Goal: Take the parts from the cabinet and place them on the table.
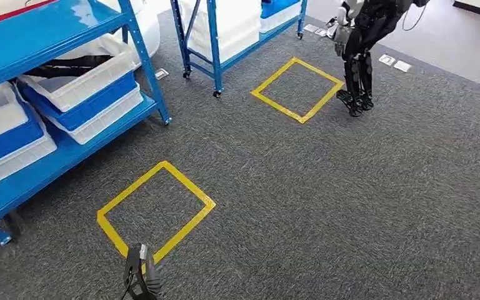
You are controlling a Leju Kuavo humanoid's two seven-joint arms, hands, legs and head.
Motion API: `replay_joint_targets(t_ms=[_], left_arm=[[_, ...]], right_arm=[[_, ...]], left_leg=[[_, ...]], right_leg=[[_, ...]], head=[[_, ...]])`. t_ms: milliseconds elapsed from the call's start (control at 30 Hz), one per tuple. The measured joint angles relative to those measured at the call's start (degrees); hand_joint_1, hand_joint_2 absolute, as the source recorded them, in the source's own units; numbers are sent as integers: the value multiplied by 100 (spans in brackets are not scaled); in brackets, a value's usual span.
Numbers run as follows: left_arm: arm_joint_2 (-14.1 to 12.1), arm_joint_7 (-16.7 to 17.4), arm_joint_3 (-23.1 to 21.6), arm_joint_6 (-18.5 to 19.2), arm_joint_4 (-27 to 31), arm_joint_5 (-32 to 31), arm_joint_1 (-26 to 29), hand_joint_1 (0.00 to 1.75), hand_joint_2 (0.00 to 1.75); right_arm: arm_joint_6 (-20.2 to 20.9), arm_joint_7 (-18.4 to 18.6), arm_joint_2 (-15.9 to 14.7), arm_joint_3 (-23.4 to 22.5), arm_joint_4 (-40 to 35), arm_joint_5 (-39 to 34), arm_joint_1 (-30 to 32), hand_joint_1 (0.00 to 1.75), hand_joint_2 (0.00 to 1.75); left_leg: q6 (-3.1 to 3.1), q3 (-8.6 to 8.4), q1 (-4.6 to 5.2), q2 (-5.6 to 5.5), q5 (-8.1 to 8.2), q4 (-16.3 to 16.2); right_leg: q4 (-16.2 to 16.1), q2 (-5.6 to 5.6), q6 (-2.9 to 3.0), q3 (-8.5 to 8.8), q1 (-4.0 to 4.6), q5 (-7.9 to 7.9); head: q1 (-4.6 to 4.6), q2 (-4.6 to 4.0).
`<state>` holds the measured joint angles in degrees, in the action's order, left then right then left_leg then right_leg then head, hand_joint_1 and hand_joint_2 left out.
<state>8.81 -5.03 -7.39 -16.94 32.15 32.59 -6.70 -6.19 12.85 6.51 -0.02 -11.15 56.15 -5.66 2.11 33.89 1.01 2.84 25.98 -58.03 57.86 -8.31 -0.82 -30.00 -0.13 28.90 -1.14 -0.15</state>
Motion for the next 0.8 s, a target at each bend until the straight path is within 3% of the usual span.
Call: replay_joint_targets(t_ms=[33,67,100,167,200,233,267,300,333,367,400,500,533,567,600,633,700,733,767,800], left_arm=[[4,-2,-11,0,0,8,1,0,0],[0,-11,-13,-2,0,17,-31,0,0],[0,-13,-24,7,0,28,-75,0,0],[20,-13,-83,18,0,41,-119,0,0],[20,-13,-101,20,0,44,-116,0,0],[20,-13,-101,20,-4,52,-114,0,0],[18,-15,-103,24,-7,55,-116,0,0],[18,-20,-105,31,-7,61,-120,0,0],[18,-33,-114,39,-7,68,-125,0,0],[15,-53,-120,52,-7,90,-131,0,0],[15,-65,-122,63,-7,103,-144,0,0],[-2,-76,-127,70,-11,103,-139,0,0],[-24,-76,-127,68,-15,103,-137,0,0],[-20,-79,-131,70,-15,105,-140,0,0],[-15,-79,-131,70,-15,107,-157,0,0],[-15,-83,-135,70,-15,109,-174,0,0],[-15,-105,-138,70,-15,111,-173,0,0],[-17,-116,-135,63,-22,120,-163,0,0],[-22,-120,-135,55,-26,120,-160,0,0],[-24,-127,-135,48,-26,120,-161,0,0]], right_arm=[[2,13,2,0,-15,2,-8,0,0],[7,13,2,-2,-15,7,-21,0,0],[9,13,4,-2,-15,7,-22,0,0],[22,15,0,-9,-15,7,-9,0,0],[22,20,-2,-13,-15,9,-3,0,0],[24,20,-2,-13,-15,9,-1,0,0],[24,20,-4,-13,-15,11,-5,0,0],[24,20,-9,-15,-17,18,-15,0,0],[24,20,-9,-15,-17,31,-22,0,0],[26,20,-7,-15,-17,42,-22,0,0],[35,20,2,-15,-17,46,-24,0,0],[44,26,13,-17,-22,61,-49,0,0],[44,28,26,-18,-22,61,-53,0,0],[44,28,20,-20,-26,61,-63,0,0],[44,28,24,-20,-28,61,-62,0,0],[44,28,26,-20,-28,63,-51,0,0],[44,33,20,-26,-28,85,-31,0,0],[44,33,17,-31,-28,96,-33,0,0],[44,33,17,-33,-28,103,-37,0,0],[44,33,20,-33,-28,109,-49,0,0]], left_leg=[[38,-83,-112,-75,-78,93],[56,-79,-104,-145,-95,124],[85,-65,-113,-221,-116,123],[87,-49,-119,-407,-120,123],[83,-48,-121,-506,-123,120],[75,-49,-127,-594,-127,117],[64,-51,-138,-679,-131,111],[40,-53,-155,-773,-127,95],[7,-52,-175,-851,-118,64],[-46,-9,-168,-916,-98,22],[-88,35,-146,-986,-79,-42],[-169,103,-181,-1135,-139,-3],[-183,120,-215,-1132,-111,-32],[-199,179,-165,-762,1,-195],[-224,344,-163,-520,197,-528],[-236,560,-172,-399,415,-970],[-240,979,-174,-311,709,-1787],[-229,1016,-173,-300,661,-1849],[-204,898,-171,-297,480,-1619],[-165,669,-159,-269,247,-1190]], right_leg=[[68,180,-54,-58,7,52],[232,535,-50,-97,-11,150],[609,709,-10,-276,-34,343],[1495,796,18,-704,-60,689],[1794,803,-18,-858,-66,743],[1757,803,-70,-866,-82,676],[1483,805,-139,-751,-104,513],[990,848,-226,-535,-141,271],[473,969,-296,-299,-180,49],[99,1321,-333,-160,-250,-33],[85,1343,-252,-188,-205,-34],[116,1152,-158,-143,-171,-55],[94,1063,-110,-135,-225,-75],[93,1010,-65,-127,-202,-71],[94,933,-13,-123,-179,-61],[94,845,10,-121,-148,-46],[96,658,36,-126,-106,-28],[96,571,48,-122,-90,-19],[96,495,59,-111,-75,-9],[95,428,71,-92,-64,1]], head=[[9,0],[26,0],[29,0],[59,0],[63,0],[59,0],[63,0],[59,0],[61,0],[90,0],[103,0],[70,0],[70,0],[51,0],[11,0],[9,0],[4,0],[15,0],[4,0],[9,0]])
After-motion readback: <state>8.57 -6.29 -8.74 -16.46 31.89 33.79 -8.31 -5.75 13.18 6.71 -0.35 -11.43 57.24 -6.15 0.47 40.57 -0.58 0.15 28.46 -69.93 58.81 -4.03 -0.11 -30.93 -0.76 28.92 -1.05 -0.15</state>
